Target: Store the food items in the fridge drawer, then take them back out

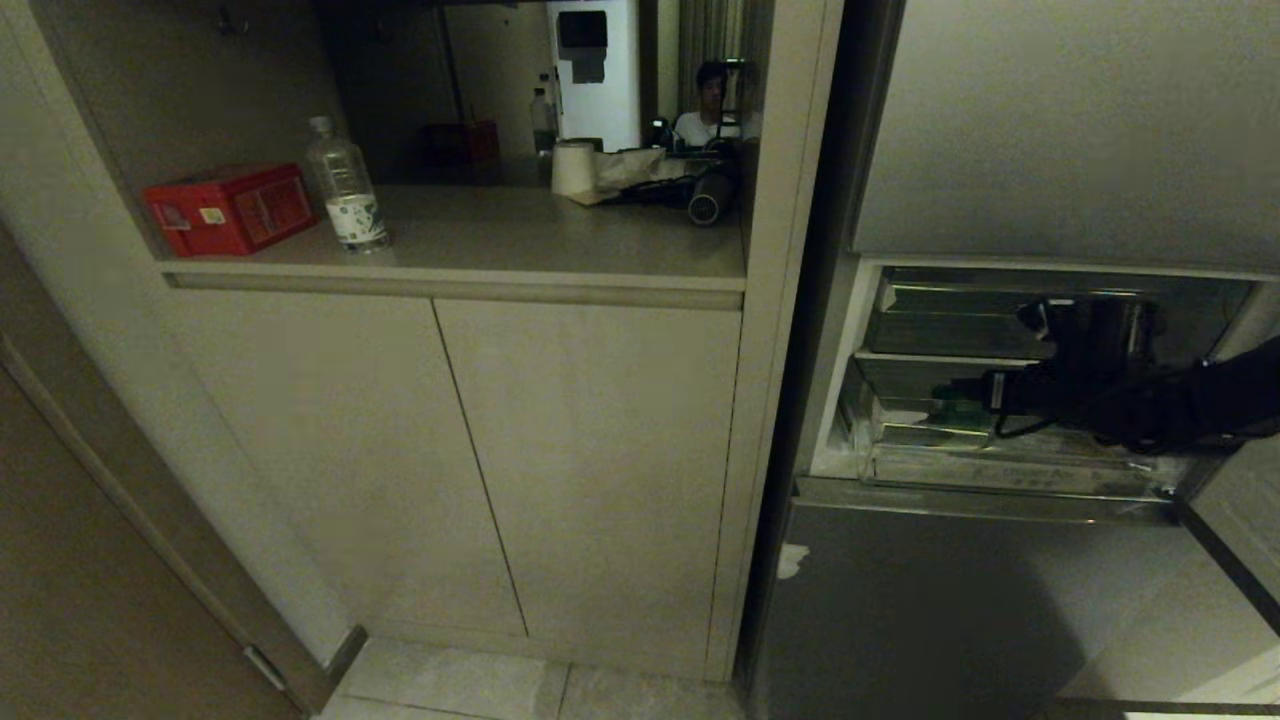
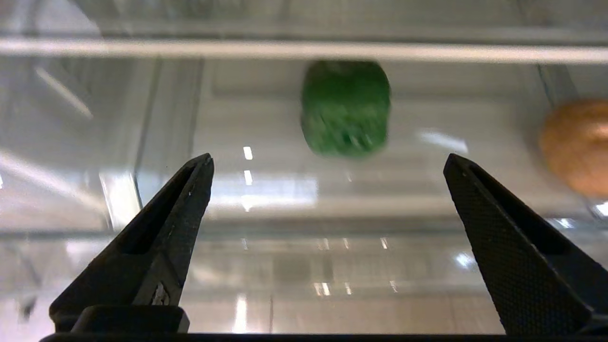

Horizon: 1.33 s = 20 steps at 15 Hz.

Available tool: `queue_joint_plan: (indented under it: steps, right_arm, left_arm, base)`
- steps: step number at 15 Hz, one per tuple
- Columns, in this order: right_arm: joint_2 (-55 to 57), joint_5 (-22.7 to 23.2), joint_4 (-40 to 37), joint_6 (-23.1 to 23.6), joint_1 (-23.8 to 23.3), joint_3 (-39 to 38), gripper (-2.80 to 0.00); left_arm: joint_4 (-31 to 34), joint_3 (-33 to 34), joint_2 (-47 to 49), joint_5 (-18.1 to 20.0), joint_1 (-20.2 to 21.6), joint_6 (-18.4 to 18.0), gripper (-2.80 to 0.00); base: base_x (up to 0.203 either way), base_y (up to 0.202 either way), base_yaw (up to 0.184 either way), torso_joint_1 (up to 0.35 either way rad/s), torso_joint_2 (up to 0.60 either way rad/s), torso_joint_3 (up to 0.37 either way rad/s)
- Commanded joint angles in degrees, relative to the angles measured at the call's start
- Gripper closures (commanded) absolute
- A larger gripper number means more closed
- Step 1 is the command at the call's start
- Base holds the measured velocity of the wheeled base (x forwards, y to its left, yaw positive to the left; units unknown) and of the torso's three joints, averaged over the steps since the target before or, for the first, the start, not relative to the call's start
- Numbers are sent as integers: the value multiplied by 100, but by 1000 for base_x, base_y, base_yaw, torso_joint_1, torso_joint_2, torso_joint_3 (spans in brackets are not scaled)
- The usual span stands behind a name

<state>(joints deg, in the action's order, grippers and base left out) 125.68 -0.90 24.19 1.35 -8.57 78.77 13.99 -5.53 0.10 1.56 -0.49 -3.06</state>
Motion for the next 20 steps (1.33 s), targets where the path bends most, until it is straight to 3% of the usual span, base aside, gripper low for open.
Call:
queue_joint_plan:
  steps: [1,3,11,16,20]
  right_arm:
    - [-269,-11,-1042,32,-47,390,-280]
    - [-325,-38,-1536,40,-68,591,-280]
    - [414,-43,-1676,33,-66,1451,-280]
    - [669,-33,-1717,23,-66,1545,-280]
    - [662,-33,-2218,29,-66,1596,-280]
  left_arm:
    - [7,0,8,2,-4,-2,0]
    - [7,0,8,-5,-3,-2,0]
    - [7,0,8,-7,5,-2,0]
    - [7,0,8,-3,1,-2,0]
    - [7,0,8,2,2,-2,0]
  base:
    - [0,0,0,0,0,0]
    - [0,0,0,0,0,0]
    - [0,0,0,0,0,0]
    - [0,0,0,0,0,0]
    - [0,0,0,0,0,0]
